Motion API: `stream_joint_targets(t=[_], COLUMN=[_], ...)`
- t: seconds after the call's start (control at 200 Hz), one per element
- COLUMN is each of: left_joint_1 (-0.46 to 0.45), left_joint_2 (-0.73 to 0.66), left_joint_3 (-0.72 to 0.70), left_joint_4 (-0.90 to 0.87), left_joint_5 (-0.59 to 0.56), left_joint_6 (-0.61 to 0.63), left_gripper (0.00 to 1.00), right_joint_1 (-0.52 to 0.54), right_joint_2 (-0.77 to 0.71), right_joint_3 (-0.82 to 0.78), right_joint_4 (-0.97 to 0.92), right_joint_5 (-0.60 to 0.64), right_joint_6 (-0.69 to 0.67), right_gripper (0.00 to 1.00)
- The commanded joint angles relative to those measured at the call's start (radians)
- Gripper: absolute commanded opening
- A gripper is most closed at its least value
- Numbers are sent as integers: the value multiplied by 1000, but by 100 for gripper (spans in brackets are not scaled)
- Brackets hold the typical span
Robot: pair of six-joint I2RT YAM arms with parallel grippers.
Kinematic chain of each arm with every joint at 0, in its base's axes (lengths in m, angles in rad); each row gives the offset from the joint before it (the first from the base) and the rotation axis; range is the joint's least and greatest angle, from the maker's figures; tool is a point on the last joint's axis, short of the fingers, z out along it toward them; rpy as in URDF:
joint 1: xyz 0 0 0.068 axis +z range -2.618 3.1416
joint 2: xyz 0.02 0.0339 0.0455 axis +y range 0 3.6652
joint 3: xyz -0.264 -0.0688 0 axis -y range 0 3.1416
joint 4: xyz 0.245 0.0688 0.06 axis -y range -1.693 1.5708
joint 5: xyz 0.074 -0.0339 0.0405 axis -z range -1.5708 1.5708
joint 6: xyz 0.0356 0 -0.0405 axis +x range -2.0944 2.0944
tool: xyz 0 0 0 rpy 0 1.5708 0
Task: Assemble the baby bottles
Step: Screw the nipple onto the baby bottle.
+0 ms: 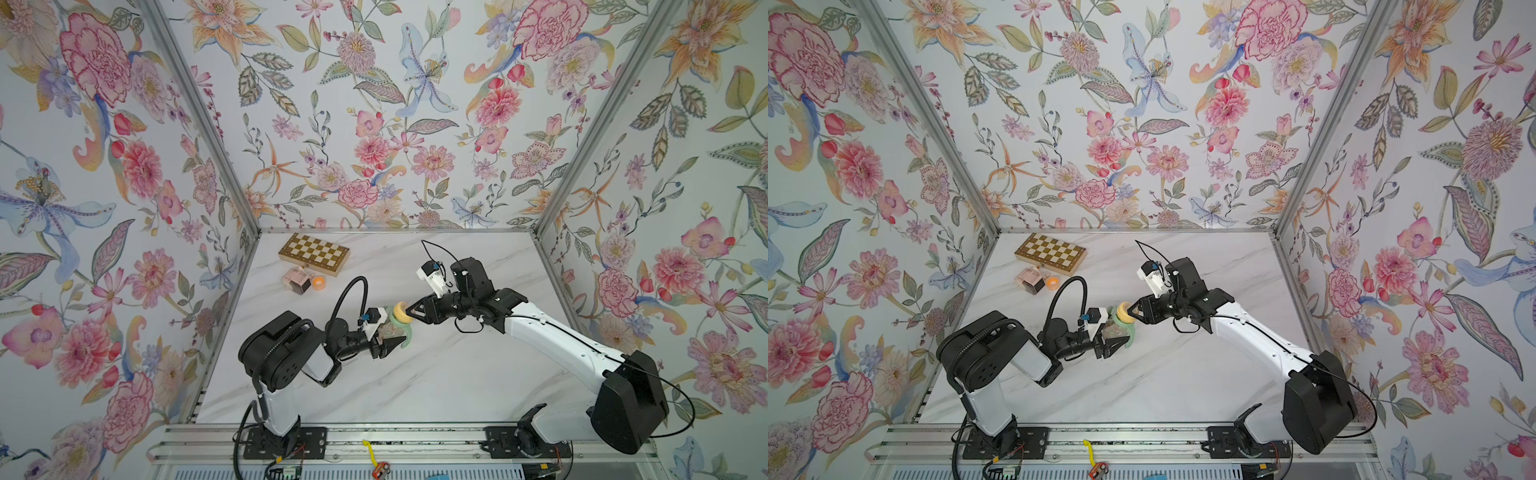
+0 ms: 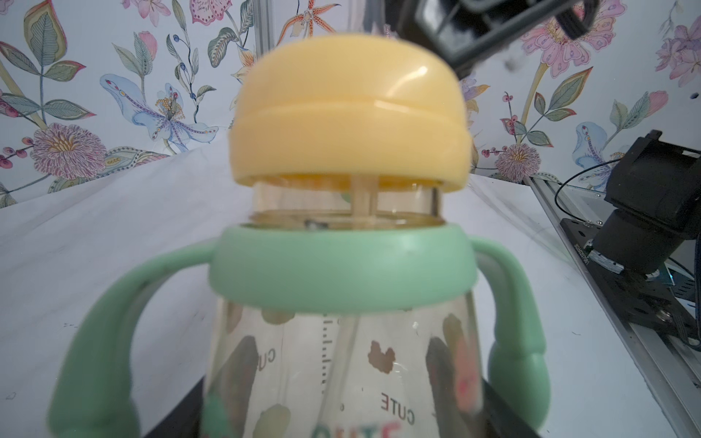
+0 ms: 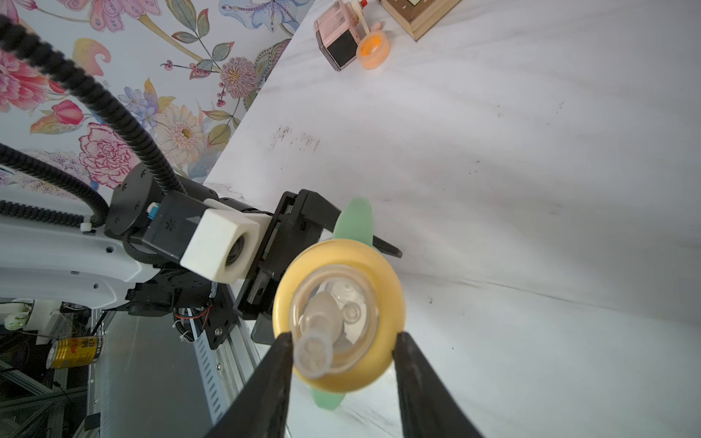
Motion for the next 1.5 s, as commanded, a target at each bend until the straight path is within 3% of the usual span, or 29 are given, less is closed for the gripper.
stream_joint_targets(t=[0.0,0.12,0.34,0.42,0.54,0.63,0.676,0.736,0.796,0.866,0.996,1.496], left_joint_1=[0,-1,-2,-4,-22,-51,-66,-70,-71,-72,-72,-72], left_joint_2=[-48,-36,-18,2,28,33,34,40,41,42,35,34], left_joint_3=[16,18,19,21,2,-26,-37,-36,-33,-27,-26,-11], left_joint_4=[300,300,300,300,300,300,299,300,300,300,300,301], left_joint_5=[-16,-23,-5,10,25,10,0,1,6,11,23,36], left_joint_6=[22,20,24,27,89,163,199,205,208,209,201,177], left_gripper=[0,0,0,0,0,0,0,0,0,0,0,0], right_joint_1=[21,53,33,19,-23,-28,-32,-45,-86,-96,-29,18], right_joint_2=[48,64,7,-4,-32,-59,-84,-92,-60,-10,63,182], right_joint_3=[23,40,93,146,200,184,163,153,196,243,266,279], right_joint_4=[-110,-131,-187,-269,-386,-461,-473,-481,-524,-566,-621,-552], right_joint_5=[-45,-35,28,40,-44,-69,-57,-24,-83,-172,-130,-98], right_joint_6=[-15,-32,-112,-192,-392,-696,-843,-994,-1092,-1165,-1263,-1246], right_gripper=[47,50,84,89,93,93,100,99,99,99,100,88])
